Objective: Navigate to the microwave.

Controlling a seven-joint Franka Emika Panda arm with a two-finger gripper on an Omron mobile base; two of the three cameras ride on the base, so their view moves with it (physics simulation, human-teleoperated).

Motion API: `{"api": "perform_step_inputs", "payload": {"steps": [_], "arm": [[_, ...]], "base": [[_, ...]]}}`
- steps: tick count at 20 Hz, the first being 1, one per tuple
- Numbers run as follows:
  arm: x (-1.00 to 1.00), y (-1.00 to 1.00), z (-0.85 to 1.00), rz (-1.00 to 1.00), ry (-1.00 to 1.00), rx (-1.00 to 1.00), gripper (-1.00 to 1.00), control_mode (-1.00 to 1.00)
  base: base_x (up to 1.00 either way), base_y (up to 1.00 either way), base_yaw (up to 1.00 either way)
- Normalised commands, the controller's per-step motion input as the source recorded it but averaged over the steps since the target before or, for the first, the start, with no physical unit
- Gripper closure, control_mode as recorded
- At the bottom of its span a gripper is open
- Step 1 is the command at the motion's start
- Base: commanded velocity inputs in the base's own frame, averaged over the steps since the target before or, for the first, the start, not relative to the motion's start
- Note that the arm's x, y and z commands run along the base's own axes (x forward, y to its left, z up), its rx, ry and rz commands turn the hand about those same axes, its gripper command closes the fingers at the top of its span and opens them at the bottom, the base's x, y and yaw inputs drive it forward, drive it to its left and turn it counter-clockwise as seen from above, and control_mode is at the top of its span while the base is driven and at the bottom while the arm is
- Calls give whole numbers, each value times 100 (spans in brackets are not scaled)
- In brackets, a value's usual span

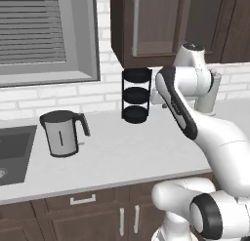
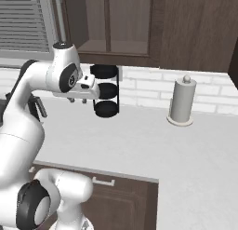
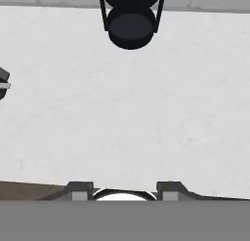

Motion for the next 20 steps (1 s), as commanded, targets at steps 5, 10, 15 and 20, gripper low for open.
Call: {"api": "perform_step_inputs", "payload": {"steps": [5,10,15,20], "arm": [[-49,3,0,0,-11,0,-100,-100],[-89,0,0,0,-22,-1,-100,-100],[-56,0,11,0,-42,0,-100,-100],[-50,0,32,0,-49,0,-100,-100]], "base": [[0,0,0],[0,0,0],[0,0,0],[0,0,0]]}}
